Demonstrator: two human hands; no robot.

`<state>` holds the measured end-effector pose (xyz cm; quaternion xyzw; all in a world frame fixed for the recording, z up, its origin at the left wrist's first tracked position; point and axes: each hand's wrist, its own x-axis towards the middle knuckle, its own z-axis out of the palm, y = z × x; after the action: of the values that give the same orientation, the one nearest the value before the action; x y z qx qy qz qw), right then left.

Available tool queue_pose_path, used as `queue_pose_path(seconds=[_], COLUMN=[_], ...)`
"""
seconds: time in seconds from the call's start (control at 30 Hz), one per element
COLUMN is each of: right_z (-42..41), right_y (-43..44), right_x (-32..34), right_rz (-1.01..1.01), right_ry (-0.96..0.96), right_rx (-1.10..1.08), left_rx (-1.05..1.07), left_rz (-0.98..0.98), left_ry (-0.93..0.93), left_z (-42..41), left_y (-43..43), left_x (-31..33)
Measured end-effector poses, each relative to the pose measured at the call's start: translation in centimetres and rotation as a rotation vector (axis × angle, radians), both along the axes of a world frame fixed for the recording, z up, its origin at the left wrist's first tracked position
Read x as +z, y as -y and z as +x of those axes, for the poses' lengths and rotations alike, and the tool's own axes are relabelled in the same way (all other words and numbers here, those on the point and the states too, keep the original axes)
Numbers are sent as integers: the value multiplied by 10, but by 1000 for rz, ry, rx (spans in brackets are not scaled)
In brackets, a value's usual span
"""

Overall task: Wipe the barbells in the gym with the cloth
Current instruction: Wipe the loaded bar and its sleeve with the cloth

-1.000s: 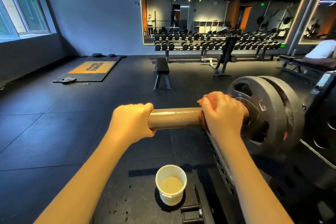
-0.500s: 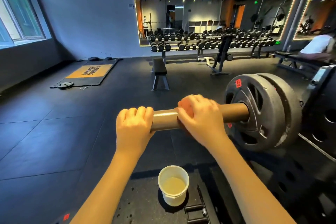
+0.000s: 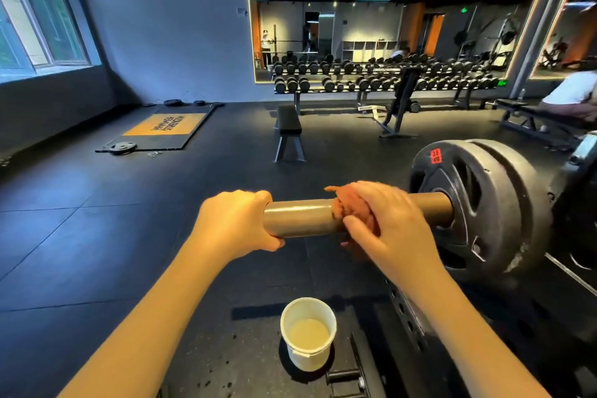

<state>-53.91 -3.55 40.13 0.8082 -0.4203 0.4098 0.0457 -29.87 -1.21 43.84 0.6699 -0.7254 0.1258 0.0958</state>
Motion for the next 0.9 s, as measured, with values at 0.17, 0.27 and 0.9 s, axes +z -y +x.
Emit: queue_pose_path(seconds=[0.17, 0.27, 0.9], right_z=[1, 38, 0], right_y=[31, 18, 20], right_x=[20, 7, 15], right_rz=[123, 50, 90], right_ry=[90, 106, 65], right_rx=[-357, -221, -160], left_rx=[-63, -110, -23], left_rz=[-292, -448, 107], left_ry=[62, 81, -38], left_z=[2, 5, 8], left_y=[2, 4, 6], left_x=[-21, -33, 2])
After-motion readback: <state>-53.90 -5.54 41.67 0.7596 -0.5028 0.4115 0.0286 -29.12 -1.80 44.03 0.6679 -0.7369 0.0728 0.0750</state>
